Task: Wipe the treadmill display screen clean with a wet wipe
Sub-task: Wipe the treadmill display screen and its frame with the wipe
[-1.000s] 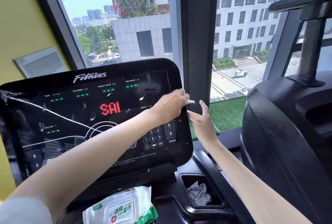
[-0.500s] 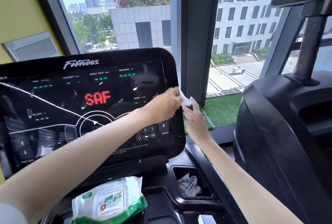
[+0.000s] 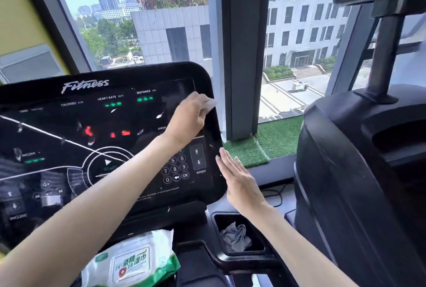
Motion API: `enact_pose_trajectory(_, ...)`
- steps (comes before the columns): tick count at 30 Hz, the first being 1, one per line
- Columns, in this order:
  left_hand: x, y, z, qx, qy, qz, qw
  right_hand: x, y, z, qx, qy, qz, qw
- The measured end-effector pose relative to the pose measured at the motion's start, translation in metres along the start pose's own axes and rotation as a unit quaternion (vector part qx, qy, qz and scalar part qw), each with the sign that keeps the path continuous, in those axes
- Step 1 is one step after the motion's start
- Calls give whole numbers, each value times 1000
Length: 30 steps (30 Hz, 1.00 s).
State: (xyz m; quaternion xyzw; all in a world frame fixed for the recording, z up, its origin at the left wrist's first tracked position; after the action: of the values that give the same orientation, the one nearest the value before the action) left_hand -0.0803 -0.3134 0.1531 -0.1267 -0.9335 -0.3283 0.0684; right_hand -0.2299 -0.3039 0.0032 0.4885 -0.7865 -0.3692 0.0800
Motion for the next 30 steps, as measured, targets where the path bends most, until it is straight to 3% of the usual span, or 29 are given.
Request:
enact_pose_trajectory(1, 3, -2, 7, -11, -16, -16, 1000, -1, -1, 0, -5, 1, 4, 1000)
enact_pose_trajectory(3, 14, -19, 35, -126, -77, -54, 988, -1, -2, 0, -11, 1, 14, 1000)
enact_pose_trajectory(5, 16, -24, 49, -177, -67, -61, 980, -1, -2, -1, -8, -6, 18, 1000)
enact_pose_trajectory(9, 9, -12, 25, 12, 29, -31, 999, -1, -6, 2, -14, -20, 3, 1000)
enact_pose_trajectory(10, 11, -12, 28, 23, 23, -39, 999, -1, -6, 2, -15, -19, 4, 1000)
enact_pose_trajectory(14, 23, -35, 61, -154, -76, -71, 983, 0, -5, 3, -16, 3, 37, 999)
enact_pose_trajectory(18, 8, -22, 39, -23, -32, -52, 998, -2, -2, 10, 15, -19, 29, 999)
enact_pose_trajectory(19, 9, -22, 43, -30, -58, -53, 996, -2, -1, 12, 23, -29, 25, 999)
enact_pose_trajectory(21, 17, -27, 62, -132, -131, -56, 981, -2, 0, 16, 36, -48, 21, 998)
enact_pose_trajectory(23, 17, -27, 65, -201, -140, -66, 967, -2, -1, 20, 44, -47, 9, 998)
enact_pose_trajectory(27, 7, -22, 35, -65, -19, -49, 997, -7, -5, 29, 38, -34, -12, 999)
enact_pose_trajectory(28, 13, -23, 38, -80, -33, -57, 995, -8, -7, 30, 36, -34, -13, 999)
enact_pose_trajectory(30, 30, -34, 62, -195, -103, -67, 973, -10, -8, 30, 33, -34, -18, 999)
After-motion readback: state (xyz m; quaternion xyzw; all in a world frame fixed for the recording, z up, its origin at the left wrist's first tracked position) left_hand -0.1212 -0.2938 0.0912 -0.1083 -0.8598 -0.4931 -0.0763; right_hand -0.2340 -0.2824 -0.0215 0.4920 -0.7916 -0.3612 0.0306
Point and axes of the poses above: each hand's wrist, its own z-axis away from the middle knuckle, its own y-axis out of the back of the hand, x = y × z, the point moved 3 cm from there along -z, towards the middle knuckle, and after that the axes turned 14 degrees about x, right-handed, at the moved point
